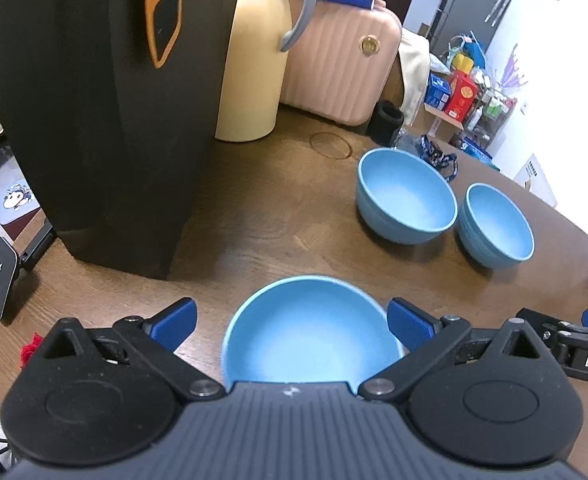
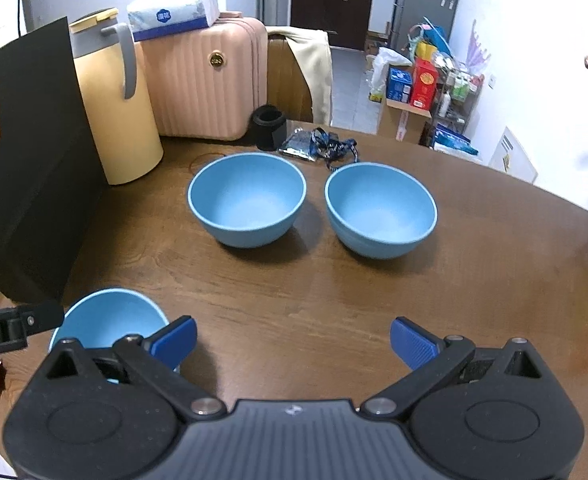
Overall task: Organize plates and bowls
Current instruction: 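Pull both open grippers back from the placed bowl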
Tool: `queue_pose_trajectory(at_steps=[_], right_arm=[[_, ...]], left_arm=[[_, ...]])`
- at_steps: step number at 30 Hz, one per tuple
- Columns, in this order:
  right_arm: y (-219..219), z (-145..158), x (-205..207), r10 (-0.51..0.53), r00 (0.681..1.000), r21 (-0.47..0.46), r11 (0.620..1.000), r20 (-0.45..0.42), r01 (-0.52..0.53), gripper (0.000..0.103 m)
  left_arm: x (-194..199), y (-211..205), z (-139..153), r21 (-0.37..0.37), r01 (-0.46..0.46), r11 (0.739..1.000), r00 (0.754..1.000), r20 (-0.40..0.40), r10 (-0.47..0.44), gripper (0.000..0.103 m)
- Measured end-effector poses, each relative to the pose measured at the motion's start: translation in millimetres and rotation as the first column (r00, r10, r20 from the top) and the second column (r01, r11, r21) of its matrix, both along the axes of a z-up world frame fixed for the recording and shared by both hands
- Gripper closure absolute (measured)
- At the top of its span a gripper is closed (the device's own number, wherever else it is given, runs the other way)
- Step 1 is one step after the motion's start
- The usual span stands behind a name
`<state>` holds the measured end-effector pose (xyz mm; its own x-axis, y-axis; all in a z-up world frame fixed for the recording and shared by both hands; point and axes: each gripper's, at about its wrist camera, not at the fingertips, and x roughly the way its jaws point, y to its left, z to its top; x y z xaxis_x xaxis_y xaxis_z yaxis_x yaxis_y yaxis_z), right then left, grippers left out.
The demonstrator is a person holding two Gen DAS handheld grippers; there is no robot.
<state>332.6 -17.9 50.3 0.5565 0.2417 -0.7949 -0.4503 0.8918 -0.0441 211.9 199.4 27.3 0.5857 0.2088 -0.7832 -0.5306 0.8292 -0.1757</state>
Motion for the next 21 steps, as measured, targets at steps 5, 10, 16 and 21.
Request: queue_pose_trajectory(at_steps=[5, 10, 16, 21], right_arm=[[-3.9, 7.8, 17.3, 0.041, 0.999, 0.003, 0.999, 0.009, -0.041, 0.0], [-8.2, 14.5, 38.2, 0.073, 0.997, 0.011, 0.997, 0.012, -0.073, 0.0], [-14.3, 26.4, 69.2, 0.09, 0.996, 0.047, 0.995, -0.011, -0.089, 0.0], [-13.6, 39.3, 92.9, 0.134, 0.991, 0.039, 0.99, -0.003, -0.134, 0.0]], left_arm=[[11.8, -11.1, 8.5, 0.005, -0.024, 1.0, 1.0, 0.014, 0.024, 0.0], [25.8, -19.9, 14.6, 0.006, -0.053, 0.999, 0.998, 0.015, 0.053, 0.0], [41.5, -27.0, 21.1, -0.005, -0.087, 0.996, 0.996, 0.013, 0.088, 0.0], [53.4, -32.9, 29.4, -0.01, -0.12, 0.993, 0.992, 0.024, 0.12, 0.0]])
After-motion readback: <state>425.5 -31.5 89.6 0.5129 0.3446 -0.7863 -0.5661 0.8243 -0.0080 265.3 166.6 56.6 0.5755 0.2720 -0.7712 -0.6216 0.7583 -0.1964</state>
